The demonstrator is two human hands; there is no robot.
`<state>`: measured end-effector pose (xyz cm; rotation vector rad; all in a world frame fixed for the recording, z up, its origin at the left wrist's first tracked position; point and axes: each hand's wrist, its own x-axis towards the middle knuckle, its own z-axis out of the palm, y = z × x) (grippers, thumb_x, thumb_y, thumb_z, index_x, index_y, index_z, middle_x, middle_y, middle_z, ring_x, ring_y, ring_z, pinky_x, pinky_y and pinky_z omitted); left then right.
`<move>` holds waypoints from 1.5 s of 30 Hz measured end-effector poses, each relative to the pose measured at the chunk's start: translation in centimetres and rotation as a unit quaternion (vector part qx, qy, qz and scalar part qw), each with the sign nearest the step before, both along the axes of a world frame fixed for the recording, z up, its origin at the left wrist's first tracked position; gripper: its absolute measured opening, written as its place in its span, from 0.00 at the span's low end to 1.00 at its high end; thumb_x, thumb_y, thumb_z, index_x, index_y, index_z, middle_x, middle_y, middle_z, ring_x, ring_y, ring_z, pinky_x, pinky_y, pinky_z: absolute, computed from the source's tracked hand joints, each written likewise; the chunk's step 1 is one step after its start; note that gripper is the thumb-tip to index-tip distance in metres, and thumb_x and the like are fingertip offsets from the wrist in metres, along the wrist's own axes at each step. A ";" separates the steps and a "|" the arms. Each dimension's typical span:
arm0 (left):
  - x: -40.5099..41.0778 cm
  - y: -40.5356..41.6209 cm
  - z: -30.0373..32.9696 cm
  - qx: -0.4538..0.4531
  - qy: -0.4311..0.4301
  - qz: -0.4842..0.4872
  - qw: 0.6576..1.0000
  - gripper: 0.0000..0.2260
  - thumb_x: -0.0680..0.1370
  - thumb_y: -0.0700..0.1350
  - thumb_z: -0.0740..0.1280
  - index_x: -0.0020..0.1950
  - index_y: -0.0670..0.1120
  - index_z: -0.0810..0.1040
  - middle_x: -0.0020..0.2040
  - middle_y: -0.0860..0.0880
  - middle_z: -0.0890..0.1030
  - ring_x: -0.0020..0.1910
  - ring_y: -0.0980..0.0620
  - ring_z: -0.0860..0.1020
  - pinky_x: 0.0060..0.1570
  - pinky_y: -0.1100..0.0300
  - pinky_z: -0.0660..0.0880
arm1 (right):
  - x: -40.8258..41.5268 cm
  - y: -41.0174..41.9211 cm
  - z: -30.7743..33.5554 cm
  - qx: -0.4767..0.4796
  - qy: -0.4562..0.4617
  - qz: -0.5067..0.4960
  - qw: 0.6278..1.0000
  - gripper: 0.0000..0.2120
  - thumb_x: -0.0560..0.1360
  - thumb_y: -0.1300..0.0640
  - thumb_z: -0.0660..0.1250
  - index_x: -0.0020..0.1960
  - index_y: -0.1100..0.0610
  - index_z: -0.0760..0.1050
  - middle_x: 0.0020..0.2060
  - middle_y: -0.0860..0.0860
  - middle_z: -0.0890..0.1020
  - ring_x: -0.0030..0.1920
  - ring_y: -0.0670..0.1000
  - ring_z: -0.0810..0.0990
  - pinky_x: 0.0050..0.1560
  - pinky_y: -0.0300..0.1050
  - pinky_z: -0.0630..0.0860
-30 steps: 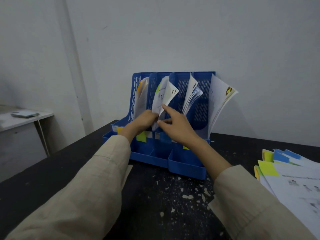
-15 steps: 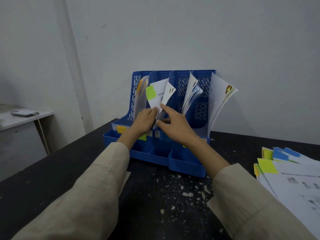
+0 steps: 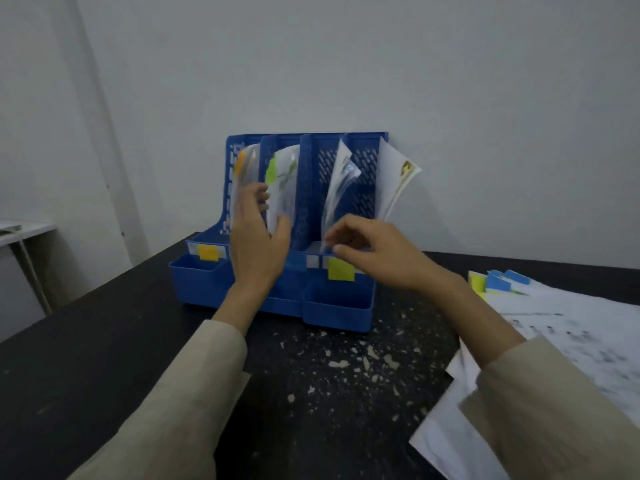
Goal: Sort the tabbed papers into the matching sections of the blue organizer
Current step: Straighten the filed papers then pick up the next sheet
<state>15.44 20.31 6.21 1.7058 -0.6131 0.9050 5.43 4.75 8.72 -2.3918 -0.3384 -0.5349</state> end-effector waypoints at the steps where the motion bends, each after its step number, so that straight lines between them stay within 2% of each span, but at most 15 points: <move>1: -0.6 -0.5 0.1 0.016 -0.042 0.009 0.999 0.14 0.76 0.41 0.63 0.60 0.41 0.70 0.54 0.44 0.75 0.51 0.52 0.74 0.48 0.61 0.72 | -0.7 -0.8 0.0 -0.005 0.015 -0.005 1.000 0.05 0.78 0.58 0.64 0.53 0.54 0.76 0.49 0.49 0.81 0.48 0.46 0.80 0.50 0.37 0.76; 4: -3.2 -3.3 0.0 0.095 -0.134 -0.020 0.986 0.11 0.76 0.42 0.61 0.56 0.40 0.73 0.50 0.44 0.74 0.46 0.57 0.70 0.45 0.68 0.67 | -3.5 -4.2 0.0 0.033 0.069 -0.042 0.996 0.05 0.77 0.59 0.64 0.50 0.57 0.78 0.42 0.52 0.83 0.41 0.47 0.82 0.40 0.33 0.76; 6: -5.1 -5.3 -0.3 0.134 -0.150 -0.093 0.975 0.10 0.76 0.43 0.60 0.54 0.41 0.74 0.48 0.48 0.74 0.45 0.58 0.70 0.43 0.68 0.68 | -5.2 -6.7 0.3 0.076 0.086 -0.085 0.990 0.05 0.77 0.60 0.64 0.49 0.59 0.78 0.39 0.53 0.84 0.39 0.48 0.83 0.40 0.38 0.77; 11: -8.9 -9.4 -3.8 0.281 -0.115 -0.278 0.911 0.09 0.77 0.47 0.59 0.52 0.46 0.76 0.49 0.53 0.75 0.45 0.57 0.74 0.42 0.58 0.73 | -8.5 -13.0 0.4 0.117 0.099 -0.233 0.960 0.04 0.76 0.60 0.66 0.46 0.59 0.79 0.39 0.53 0.84 0.36 0.46 0.81 0.39 0.40 0.77; 17: -10.5 -10.8 -8.3 0.455 -0.052 -0.350 0.817 0.16 0.79 0.53 0.57 0.63 0.50 0.75 0.64 0.53 0.72 0.62 0.57 0.69 0.62 0.58 0.68 | -11.4 -19.1 -1.8 0.047 0.219 -0.407 0.886 0.07 0.75 0.57 0.67 0.52 0.59 0.77 0.50 0.56 0.81 0.47 0.52 0.79 0.41 0.43 0.76; 21: -10.9 -11.1 -9.5 0.501 -0.018 -0.373 0.780 0.24 0.77 0.59 0.51 0.71 0.53 0.68 0.73 0.53 0.65 0.70 0.58 0.62 0.67 0.68 0.55 | -12.8 -21.6 -3.8 0.021 0.317 -0.498 0.807 0.23 0.73 0.53 0.71 0.64 0.61 0.71 0.60 0.58 0.76 0.57 0.58 0.76 0.53 0.51 0.74; 24: -10.9 -11.2 -10.0 0.517 -0.004 -0.377 0.768 0.26 0.76 0.62 0.51 0.73 0.56 0.64 0.75 0.55 0.61 0.72 0.58 0.60 0.70 0.64 0.55 | -13.9 -22.9 -5.0 0.024 0.345 -0.533 0.772 0.31 0.70 0.49 0.73 0.67 0.62 0.68 0.63 0.59 0.74 0.60 0.61 0.75 0.59 0.55 0.73; 27: -10.7 -11.3 -10.4 0.524 -0.010 -0.377 0.764 0.29 0.75 0.66 0.49 0.74 0.56 0.63 0.75 0.55 0.61 0.72 0.58 0.60 0.71 0.61 0.56 | -14.7 -23.7 -5.7 0.061 0.322 -0.551 0.767 0.31 0.68 0.47 0.75 0.63 0.63 0.69 0.58 0.59 0.76 0.53 0.59 0.77 0.56 0.54 0.75; 30: -11.0 -11.2 -10.2 0.507 -0.027 -0.398 0.764 0.29 0.75 0.64 0.49 0.73 0.54 0.64 0.73 0.55 0.64 0.70 0.59 0.62 0.69 0.64 0.57 | -15.2 -24.2 -6.0 0.104 0.297 -0.540 0.781 0.21 0.67 0.48 0.76 0.44 0.62 0.71 0.40 0.57 0.76 0.35 0.53 0.74 0.41 0.45 0.72; 34: -11.3 -11.1 -9.8 0.516 -0.019 -0.390 0.762 0.25 0.79 0.63 0.51 0.73 0.54 0.64 0.73 0.57 0.63 0.71 0.61 0.60 0.73 0.56 0.50 | -15.9 -24.2 -6.2 0.149 0.265 -0.494 0.815 0.15 0.67 0.57 0.77 0.48 0.64 0.78 0.47 0.59 0.81 0.48 0.58 0.79 0.54 0.51 0.76; 37: -11.5 -11.3 -9.6 0.470 0.049 -0.415 0.777 0.20 0.81 0.57 0.52 0.66 0.53 0.74 0.68 0.59 0.70 0.67 0.63 0.65 0.72 0.52 0.41 | -16.0 -23.6 -5.8 0.192 0.178 -0.435 0.861 0.06 0.69 0.61 0.74 0.42 0.59 0.78 0.45 0.57 0.82 0.46 0.57 0.80 0.47 0.49 0.77; 38: -11.6 -11.4 -9.5 0.431 0.073 -0.430 0.790 0.19 0.81 0.56 0.52 0.59 0.49 0.78 0.62 0.56 0.76 0.61 0.63 0.70 0.73 0.50 0.43 | -15.9 -23.3 -5.6 0.229 0.146 -0.407 0.872 0.06 0.69 0.61 0.74 0.43 0.60 0.78 0.44 0.57 0.81 0.45 0.56 0.80 0.44 0.47 0.77; 40: -11.7 -11.5 -9.1 0.339 0.117 -0.437 0.825 0.17 0.81 0.52 0.57 0.46 0.42 0.79 0.46 0.52 0.80 0.48 0.59 0.76 0.71 0.49 0.59 | -15.5 -22.5 -5.1 0.298 0.102 -0.355 0.880 0.09 0.71 0.62 0.72 0.51 0.61 0.78 0.46 0.56 0.82 0.46 0.56 0.80 0.44 0.47 0.77; 42: -11.5 -11.4 -8.5 0.260 0.167 -0.433 0.847 0.10 0.80 0.48 0.63 0.47 0.46 0.82 0.47 0.52 0.82 0.48 0.57 0.79 0.60 0.54 0.72 | -14.8 -21.8 -4.4 0.340 0.072 -0.319 0.882 0.12 0.73 0.61 0.69 0.56 0.61 0.76 0.49 0.54 0.82 0.47 0.54 0.81 0.45 0.48 0.77; 45: -10.7 -11.0 -7.2 0.186 0.234 -0.438 0.848 0.09 0.78 0.41 0.65 0.53 0.52 0.81 0.53 0.55 0.82 0.54 0.56 0.80 0.59 0.58 0.74 | -14.0 -20.7 -3.2 0.390 0.023 -0.265 0.882 0.10 0.75 0.62 0.67 0.55 0.60 0.75 0.50 0.53 0.82 0.49 0.53 0.82 0.49 0.50 0.78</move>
